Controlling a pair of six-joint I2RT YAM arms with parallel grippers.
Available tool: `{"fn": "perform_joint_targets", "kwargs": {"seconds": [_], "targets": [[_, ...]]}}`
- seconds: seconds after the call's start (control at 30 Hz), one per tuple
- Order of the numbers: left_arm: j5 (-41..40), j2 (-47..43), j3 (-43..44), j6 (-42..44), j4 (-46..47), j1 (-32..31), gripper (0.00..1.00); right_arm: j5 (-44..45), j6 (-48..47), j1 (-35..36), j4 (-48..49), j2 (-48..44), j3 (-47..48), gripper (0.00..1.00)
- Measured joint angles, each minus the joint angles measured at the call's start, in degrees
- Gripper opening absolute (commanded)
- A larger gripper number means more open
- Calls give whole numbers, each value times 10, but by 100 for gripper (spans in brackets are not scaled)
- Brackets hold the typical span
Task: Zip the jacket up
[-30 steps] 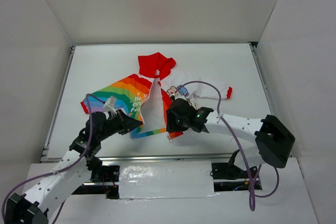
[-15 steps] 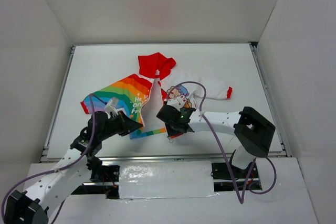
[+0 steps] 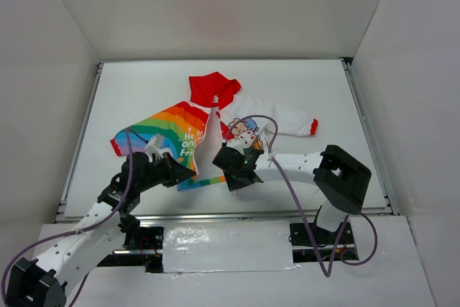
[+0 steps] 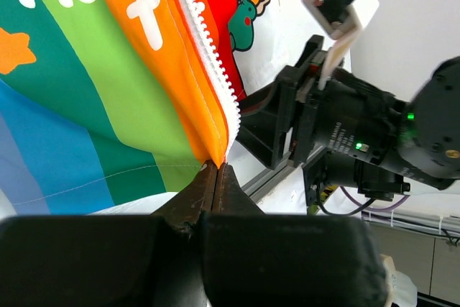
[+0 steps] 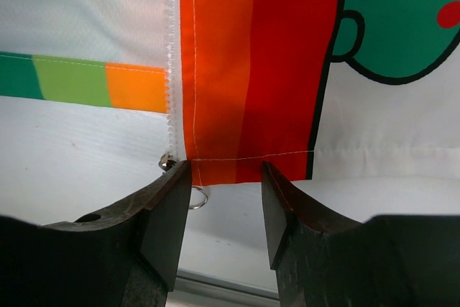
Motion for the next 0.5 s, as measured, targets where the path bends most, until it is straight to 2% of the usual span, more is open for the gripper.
{"fn": "perform_joint_targets", "kwargs": {"seconds": [0.17,0.37,0.47,0.5], "targets": [[1,-1,0,5,-2,0,0,-1,2,0,6,11,-1,49],[1,-8,0,4,-6,0,0,-1,1,0,14,14,-2,39],[0,-14,0,4,-8,0,0,-1,-1,0,20,16,-2,27],[0,-16,0,4,-8,0,0,-2,-1,0,23,16,-2,16]]}}
